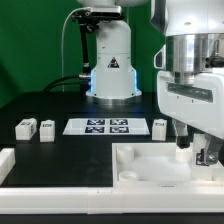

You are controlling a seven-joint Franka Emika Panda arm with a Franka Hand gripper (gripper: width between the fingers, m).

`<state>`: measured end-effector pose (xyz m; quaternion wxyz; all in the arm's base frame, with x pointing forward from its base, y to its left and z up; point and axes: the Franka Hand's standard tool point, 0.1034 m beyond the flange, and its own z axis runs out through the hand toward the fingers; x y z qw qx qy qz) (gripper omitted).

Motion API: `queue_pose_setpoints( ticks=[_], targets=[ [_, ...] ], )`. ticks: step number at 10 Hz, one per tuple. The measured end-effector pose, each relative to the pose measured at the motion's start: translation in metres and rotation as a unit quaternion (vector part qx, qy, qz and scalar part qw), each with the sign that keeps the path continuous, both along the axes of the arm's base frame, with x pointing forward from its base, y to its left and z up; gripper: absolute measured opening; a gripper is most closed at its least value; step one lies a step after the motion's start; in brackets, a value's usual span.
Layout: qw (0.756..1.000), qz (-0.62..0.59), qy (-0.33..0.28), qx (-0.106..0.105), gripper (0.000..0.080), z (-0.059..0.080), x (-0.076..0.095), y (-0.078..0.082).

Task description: Assemble one leg

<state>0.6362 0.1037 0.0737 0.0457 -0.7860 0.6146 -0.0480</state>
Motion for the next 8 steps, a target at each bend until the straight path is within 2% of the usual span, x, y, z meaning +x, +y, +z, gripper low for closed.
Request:
queue_pose_setpoints(
  ticks=[8],
  targets=[
    [1.000, 0.000, 0.000, 0.000, 0.0648, 0.0000, -0.0001, 0.0004]
  ],
)
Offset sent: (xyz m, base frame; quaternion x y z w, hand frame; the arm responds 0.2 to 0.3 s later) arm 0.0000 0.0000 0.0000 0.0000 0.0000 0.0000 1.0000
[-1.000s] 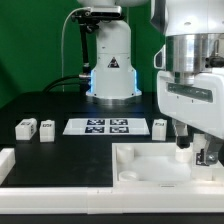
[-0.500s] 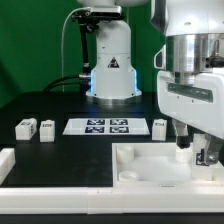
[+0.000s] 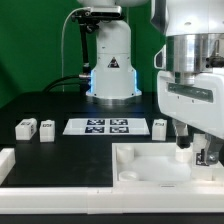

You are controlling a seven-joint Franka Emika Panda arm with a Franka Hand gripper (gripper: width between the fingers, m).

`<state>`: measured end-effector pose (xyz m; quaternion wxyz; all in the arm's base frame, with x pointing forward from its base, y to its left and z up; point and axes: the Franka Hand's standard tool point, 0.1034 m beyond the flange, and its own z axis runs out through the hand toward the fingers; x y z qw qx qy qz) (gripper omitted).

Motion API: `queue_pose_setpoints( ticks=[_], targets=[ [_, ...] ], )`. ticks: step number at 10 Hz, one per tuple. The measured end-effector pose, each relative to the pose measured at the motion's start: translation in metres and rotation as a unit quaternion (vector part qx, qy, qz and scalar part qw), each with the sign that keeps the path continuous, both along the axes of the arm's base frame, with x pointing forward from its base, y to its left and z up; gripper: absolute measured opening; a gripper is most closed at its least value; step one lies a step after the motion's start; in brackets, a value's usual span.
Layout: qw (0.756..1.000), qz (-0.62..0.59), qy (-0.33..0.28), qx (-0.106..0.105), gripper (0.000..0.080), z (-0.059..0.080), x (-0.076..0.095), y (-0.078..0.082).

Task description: Assemble one leg

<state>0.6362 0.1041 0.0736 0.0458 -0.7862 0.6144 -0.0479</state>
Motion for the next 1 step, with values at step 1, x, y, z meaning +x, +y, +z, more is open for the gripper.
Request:
queue_pose_setpoints(
  ticks=[1],
  targets=[
    [1.000, 0.000, 0.000, 0.000, 0.0648, 0.0000, 0.0000, 0.0000]
  ],
)
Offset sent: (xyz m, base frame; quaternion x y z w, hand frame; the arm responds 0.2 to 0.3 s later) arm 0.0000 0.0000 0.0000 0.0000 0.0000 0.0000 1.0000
